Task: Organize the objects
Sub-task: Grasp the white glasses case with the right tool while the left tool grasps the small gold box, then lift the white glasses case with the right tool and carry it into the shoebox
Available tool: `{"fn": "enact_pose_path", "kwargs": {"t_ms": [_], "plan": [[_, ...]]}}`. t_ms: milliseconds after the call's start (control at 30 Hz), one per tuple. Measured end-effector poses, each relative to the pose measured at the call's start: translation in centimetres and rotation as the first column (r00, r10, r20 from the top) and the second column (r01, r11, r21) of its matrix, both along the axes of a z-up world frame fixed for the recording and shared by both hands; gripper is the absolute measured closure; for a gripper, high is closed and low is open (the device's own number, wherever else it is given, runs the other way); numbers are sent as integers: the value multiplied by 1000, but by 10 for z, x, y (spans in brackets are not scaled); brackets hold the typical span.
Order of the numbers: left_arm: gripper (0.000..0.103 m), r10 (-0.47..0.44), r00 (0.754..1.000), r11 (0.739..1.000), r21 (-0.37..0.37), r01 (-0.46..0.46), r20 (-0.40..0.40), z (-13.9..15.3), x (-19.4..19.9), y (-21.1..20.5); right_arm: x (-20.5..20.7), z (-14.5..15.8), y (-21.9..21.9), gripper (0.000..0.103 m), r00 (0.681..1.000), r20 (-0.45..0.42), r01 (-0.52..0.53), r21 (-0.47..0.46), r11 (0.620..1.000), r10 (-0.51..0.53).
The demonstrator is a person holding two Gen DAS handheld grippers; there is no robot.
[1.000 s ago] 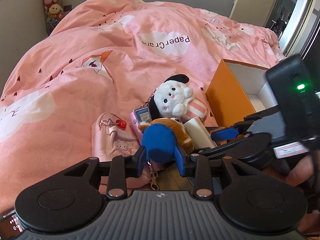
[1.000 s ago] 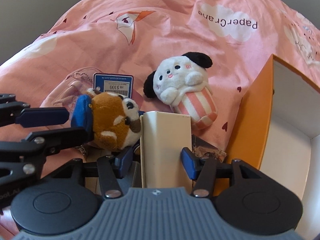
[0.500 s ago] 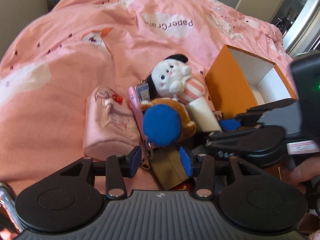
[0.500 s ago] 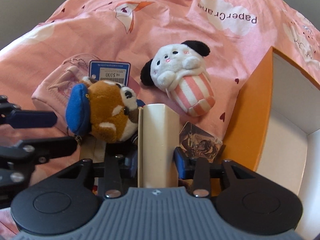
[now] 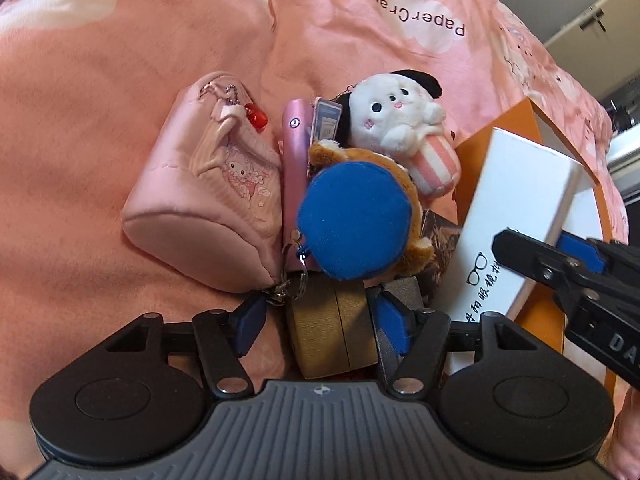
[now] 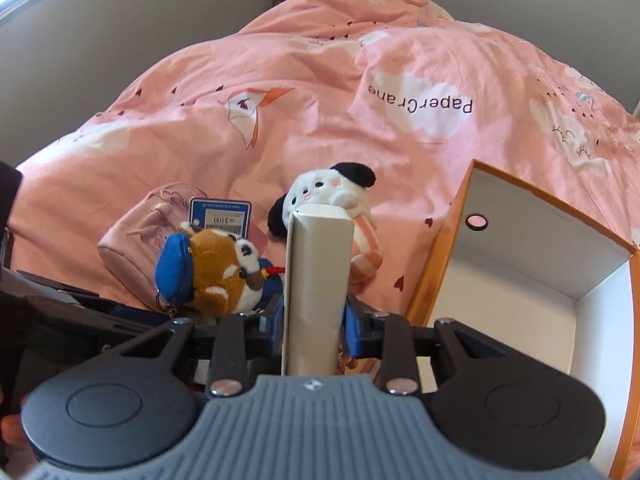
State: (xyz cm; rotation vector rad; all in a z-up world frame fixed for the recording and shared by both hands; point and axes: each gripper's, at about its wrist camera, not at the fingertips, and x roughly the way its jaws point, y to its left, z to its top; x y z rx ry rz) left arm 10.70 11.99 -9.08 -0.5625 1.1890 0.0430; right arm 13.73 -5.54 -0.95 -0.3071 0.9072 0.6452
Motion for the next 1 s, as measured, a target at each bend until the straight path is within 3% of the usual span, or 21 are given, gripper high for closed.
{"fn": "enact_pose_path", "kwargs": {"t_ms": [333,433,533,733,800,833,1000], "plan": [[37,102,995,994,-41,-102,-10,-5,5,1,-5,6,-14,71,1000,4,24,60,998,-25],[44,132,991,991,-10,-132,-16,2,-3,2,-10,10,-21,71,999,17,32,74,997,-34],[44,129,992,990,63,-129,-1,9,-10,-1,-15,16,-29,71,998,30,44,90,995,-47],[43,111,994,988,111,-109,-10,5,-2,-13,-20,20,-38,71,997,36,58,117,991,-63],[46,106,994,988,117,-104,-8,5,-3,-15,-22,22,-42,71,997,35,65,130,989,-70],[53,103,995,988,113,-102,-5,6,-3,-15,-22,24,-44,71,997,32,67,141,988,-73],[54,112,993,987,114,-116,37,14,-13,-19,-25,34,-56,71,995,38,83,196,977,-92]]}}
